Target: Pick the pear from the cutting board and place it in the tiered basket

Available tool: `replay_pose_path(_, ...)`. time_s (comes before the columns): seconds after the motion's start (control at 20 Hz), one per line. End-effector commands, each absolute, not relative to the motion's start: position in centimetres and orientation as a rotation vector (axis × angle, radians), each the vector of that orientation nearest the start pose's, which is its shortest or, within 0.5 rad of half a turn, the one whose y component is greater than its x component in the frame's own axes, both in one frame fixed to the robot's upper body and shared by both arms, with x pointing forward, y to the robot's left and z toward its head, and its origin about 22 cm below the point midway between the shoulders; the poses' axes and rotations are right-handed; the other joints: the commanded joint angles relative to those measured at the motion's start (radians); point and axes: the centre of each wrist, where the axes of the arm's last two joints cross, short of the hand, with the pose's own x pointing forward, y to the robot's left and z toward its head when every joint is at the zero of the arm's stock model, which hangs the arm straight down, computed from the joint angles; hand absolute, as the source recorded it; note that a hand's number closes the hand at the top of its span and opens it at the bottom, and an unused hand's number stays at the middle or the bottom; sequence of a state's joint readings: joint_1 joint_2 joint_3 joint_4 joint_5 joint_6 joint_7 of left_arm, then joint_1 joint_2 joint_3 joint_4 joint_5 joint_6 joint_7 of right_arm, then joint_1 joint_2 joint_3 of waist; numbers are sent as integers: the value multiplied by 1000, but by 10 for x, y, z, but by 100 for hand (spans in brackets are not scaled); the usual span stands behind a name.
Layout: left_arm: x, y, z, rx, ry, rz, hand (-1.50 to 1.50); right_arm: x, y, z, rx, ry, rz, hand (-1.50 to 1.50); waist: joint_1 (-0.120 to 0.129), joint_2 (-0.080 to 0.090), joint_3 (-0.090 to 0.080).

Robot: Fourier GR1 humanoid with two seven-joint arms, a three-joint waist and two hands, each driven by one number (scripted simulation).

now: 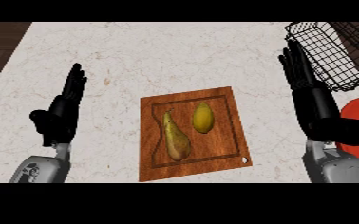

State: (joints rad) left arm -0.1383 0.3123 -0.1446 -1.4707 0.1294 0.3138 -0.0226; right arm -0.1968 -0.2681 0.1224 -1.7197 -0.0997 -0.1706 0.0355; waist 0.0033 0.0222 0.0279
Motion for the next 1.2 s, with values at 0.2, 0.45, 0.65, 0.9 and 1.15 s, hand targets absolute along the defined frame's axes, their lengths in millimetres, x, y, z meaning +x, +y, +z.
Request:
replay_pose_path(0.2,291,234,42,211,-1720,-156,0,310,-159,130,622,-1900,369,150,68,-1,-23)
replay_pose_path(0.45,290,210,39,130,-1713,-146,0,316,-136,76,847,-1580,256,-150,70,10,-22)
replay_pose_path(0.65,285,197,34,131,-1705,-132,0,330,-153,65,1120,-1535,403,-150,52,-2,-23)
replay_pose_path(0.9,274,194,21,154,-1669,-126,0,369,-218,117,1089,-1627,703,-150,24,-13,-27)
replay_pose_path(1.15,271,197,15,171,-1639,-115,0,351,-218,202,691,-1688,1275,-150,-1,-29,-29)
